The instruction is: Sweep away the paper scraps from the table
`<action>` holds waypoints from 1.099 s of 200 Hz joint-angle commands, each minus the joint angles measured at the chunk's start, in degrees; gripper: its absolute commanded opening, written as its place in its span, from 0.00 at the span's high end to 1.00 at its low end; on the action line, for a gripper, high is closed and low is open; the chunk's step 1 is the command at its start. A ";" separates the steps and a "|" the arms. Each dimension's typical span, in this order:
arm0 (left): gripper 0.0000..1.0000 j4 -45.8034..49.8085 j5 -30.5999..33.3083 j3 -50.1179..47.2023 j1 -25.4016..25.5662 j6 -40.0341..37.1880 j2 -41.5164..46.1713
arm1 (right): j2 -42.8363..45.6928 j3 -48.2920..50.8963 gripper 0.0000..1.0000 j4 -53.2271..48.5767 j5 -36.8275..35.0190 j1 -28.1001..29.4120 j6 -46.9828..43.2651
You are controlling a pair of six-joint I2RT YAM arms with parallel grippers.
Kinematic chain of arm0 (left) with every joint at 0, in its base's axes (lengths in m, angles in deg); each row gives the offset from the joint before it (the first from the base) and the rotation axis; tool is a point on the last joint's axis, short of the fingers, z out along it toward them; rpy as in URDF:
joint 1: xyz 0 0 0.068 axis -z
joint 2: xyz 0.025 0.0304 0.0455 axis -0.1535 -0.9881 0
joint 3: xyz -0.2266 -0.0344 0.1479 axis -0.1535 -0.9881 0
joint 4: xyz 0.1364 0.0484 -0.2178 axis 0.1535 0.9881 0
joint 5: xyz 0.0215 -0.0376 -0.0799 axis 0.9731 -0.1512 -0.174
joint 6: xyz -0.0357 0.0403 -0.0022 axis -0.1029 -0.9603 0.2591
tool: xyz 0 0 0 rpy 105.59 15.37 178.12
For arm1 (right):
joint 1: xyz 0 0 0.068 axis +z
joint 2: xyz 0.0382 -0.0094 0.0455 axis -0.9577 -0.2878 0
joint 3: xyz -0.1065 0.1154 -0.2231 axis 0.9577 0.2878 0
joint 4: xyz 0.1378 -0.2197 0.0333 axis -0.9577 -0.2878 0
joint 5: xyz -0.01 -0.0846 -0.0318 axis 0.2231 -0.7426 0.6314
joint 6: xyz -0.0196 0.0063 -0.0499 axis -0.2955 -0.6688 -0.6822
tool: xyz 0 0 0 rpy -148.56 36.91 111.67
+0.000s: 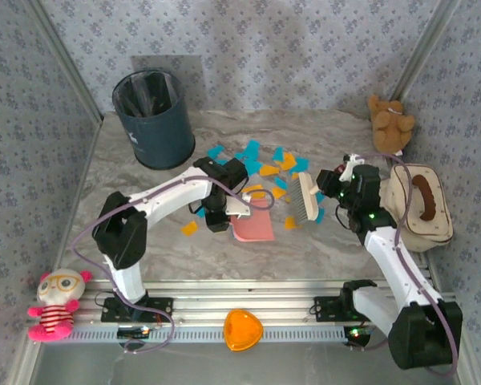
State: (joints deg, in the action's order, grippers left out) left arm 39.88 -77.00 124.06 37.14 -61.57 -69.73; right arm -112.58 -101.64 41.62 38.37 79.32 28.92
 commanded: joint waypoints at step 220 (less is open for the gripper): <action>1.00 11.00 0.05 14.76 4.20 5.50 -16.05 | 0.69 -0.35 1.00 -6.59 -36.11 12.06 -19.28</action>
State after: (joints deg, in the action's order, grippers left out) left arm 47.84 -77.66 136.96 40.82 -56.81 -84.40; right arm -110.90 -102.34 31.81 1.89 89.68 12.31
